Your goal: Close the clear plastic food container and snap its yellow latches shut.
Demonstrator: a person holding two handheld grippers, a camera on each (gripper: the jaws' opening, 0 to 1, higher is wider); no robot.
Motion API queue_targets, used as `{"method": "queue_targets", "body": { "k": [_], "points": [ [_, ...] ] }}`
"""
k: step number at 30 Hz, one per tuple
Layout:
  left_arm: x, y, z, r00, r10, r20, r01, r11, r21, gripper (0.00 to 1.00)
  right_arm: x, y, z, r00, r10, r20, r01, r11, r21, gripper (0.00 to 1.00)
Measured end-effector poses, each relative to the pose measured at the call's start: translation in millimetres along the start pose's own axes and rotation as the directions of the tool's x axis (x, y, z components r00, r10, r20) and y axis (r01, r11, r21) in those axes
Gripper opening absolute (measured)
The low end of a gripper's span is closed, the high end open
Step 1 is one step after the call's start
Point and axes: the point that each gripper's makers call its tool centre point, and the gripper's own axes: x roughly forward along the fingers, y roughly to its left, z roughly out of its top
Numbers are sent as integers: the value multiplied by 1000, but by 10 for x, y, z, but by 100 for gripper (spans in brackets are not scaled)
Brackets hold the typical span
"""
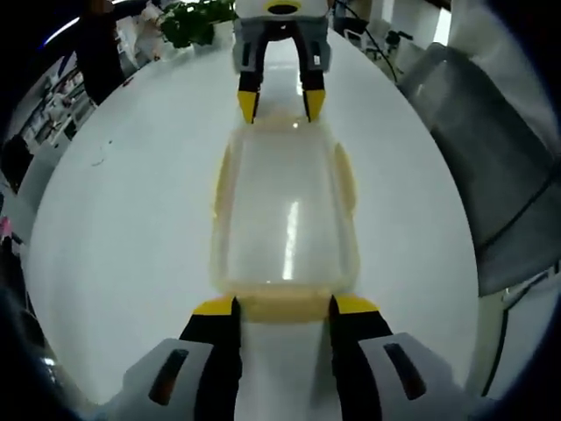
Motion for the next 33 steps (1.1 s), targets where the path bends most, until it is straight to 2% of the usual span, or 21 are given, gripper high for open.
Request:
{"method": "queue_targets", "body": {
  "k": [5, 6, 8, 10, 18, 25, 33],
  "points": [
    [-7, -39, 5, 1000, 5, -14, -4, 1000, 7, 37, -17, 20, -3, 1000, -12, 27, 12, 1000, -13, 36],
    [-20, -66, 19, 1000, 7, -14, -6, 999, 43, 37, -29, 41, -11, 1000, -8, 30, 9, 1000, -11, 36],
    [-90, -107, 83, 1000, 5, 4, -5, 999, 41, 37, -65, 103, -16, 999, 14, 31, -14, 1000, -4, 36],
    [-184, -105, 150, 999, 6, 33, -7, 1000, 13, 37, -147, 78, 2, 999, 2, 46, -1, 1000, -12, 36],
    [-422, -137, 270, 1000, 12, 28, -12, 1000, 3, 37, -484, 84, 160, 997, 7, 75, -4, 999, -39, 36],
    [-588, -174, 473, 1000, -2, 23, 2, 1000, -10, 37, -767, 137, 180, 995, 24, 100, -21, 999, -31, 36],
    [-705, -187, 779, 1000, -16, 26, 16, 1000, 1, 36, -1095, 188, 67, 994, 22, 110, -21, 1000, -10, 36]
  ]
}}
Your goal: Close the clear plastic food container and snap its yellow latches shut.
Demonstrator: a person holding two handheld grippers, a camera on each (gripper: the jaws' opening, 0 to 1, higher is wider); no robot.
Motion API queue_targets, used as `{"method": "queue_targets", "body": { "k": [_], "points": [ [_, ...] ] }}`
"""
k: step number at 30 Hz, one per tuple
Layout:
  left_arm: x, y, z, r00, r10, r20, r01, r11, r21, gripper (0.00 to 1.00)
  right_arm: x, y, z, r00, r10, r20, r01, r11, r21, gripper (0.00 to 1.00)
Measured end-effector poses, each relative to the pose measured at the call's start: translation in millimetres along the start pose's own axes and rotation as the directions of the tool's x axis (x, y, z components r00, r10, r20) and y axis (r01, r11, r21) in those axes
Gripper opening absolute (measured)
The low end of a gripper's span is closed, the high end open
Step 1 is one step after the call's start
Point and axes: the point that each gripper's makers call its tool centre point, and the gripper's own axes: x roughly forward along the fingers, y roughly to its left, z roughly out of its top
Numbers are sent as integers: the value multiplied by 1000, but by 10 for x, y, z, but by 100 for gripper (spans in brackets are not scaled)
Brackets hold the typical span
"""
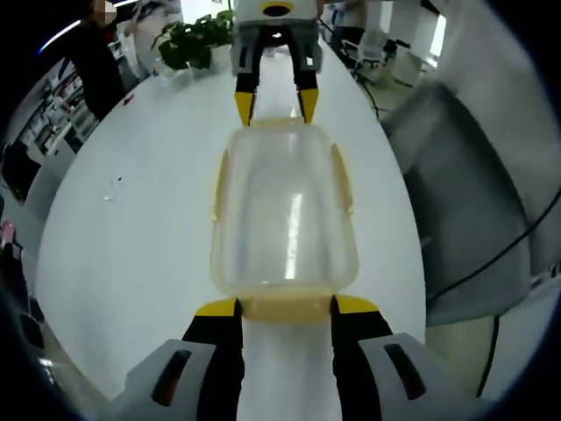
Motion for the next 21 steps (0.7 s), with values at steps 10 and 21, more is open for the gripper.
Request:
{"method": "queue_targets", "body": {
  "k": [10, 21],
  "points": [
    [91, 52, 443, 1000, -7, -6, 7, 999, 45, 36, -345, 15, -274, 1000, -13, -5, 13, 1000, 24, 36],
    [311, 62, 902, 1000, -15, 12, 14, 998, 65, 37, -624, 69, -720, 999, -31, -21, 32, 998, 49, 36]
  ]
}}
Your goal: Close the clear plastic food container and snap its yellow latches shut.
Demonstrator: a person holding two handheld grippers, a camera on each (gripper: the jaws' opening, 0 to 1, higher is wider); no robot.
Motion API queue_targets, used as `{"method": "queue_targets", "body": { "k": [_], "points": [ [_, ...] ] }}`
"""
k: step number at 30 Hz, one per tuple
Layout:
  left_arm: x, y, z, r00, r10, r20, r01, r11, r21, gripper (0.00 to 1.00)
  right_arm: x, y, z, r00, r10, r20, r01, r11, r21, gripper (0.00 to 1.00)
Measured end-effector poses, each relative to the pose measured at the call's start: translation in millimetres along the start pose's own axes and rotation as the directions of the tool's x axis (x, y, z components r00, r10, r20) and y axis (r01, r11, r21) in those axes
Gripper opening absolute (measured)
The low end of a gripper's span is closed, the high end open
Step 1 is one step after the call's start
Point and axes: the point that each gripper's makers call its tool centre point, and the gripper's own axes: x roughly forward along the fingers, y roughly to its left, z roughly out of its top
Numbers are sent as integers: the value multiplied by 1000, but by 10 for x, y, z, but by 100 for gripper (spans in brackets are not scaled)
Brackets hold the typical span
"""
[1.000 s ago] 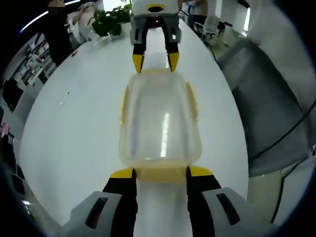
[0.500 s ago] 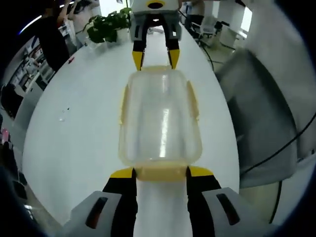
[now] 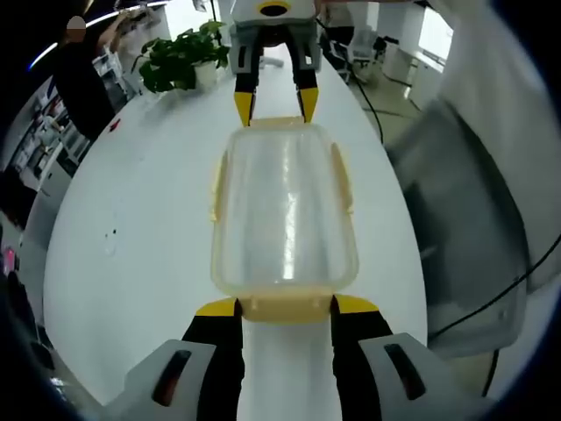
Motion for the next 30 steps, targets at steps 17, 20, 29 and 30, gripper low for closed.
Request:
{"method": "queue_targets", "body": {
  "k": [17, 20, 29, 30],
  "points": [
    [436, 104, 564, 1000, 5, 0, -5, 1000, 29, 36, -266, -30, -648, 1000, -9, -19, 10, 1000, 21, 36],
    [514, 127, 630, 1000, 5, -5, -5, 999, 35, 36, -288, -37, -745, 1000, -10, -20, 10, 1000, 26, 36],
    [718, 186, 753, 1000, -3, -6, 3, 999, 37, 36, -319, -76, -958, 1000, -10, -23, 11, 999, 32, 36],
    [746, 188, 767, 1000, -5, -5, 5, 999, 32, 36, -318, -80, -986, 1000, -10, -23, 11, 999, 32, 36]
  ]
}}
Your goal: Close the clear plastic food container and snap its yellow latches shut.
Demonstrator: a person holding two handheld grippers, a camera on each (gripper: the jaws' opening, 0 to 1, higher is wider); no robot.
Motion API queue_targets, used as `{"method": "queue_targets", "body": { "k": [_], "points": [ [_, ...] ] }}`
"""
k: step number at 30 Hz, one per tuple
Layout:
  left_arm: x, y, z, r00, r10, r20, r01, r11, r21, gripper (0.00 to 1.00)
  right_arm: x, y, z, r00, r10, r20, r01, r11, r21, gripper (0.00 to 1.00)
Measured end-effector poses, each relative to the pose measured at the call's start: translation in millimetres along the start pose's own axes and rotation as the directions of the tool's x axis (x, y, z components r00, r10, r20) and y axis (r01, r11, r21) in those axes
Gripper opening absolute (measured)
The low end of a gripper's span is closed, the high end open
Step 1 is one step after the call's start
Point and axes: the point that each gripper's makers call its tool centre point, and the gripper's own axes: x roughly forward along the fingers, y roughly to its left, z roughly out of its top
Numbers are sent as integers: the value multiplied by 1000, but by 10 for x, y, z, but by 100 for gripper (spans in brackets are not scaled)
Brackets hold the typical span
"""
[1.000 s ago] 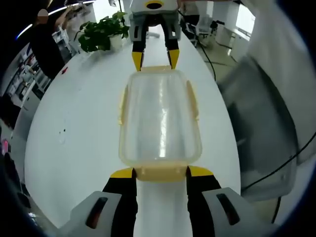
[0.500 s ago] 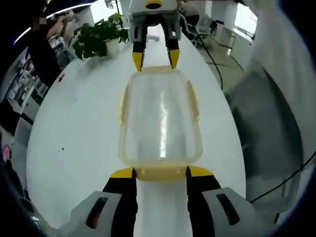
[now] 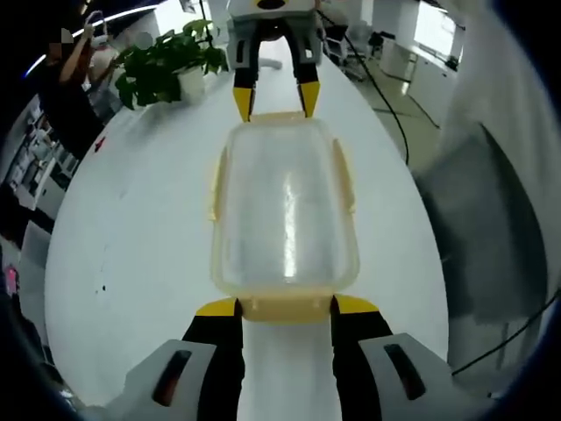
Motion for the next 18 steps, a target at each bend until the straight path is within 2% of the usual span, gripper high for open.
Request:
{"method": "queue_targets", "body": {
  "k": [10, 13, 18],
  "points": [
    [168, 17, 71, 1000, -3, -2, 3, 1000, 16, 36, 81, -15, -211, 1000, -2, -28, 2, 1000, -2, 36],
    [201, 42, 51, 1000, -2, -9, 2, 1000, 19, 36, 95, -28, -215, 1000, 1, -13, -1, 1000, 9, 36],
    [231, 42, 9, 1000, -2, -25, 3, 1000, 25, 36, 192, -21, -235, 1000, -1, -30, 1, 1000, -3, 36]
  ]
}}
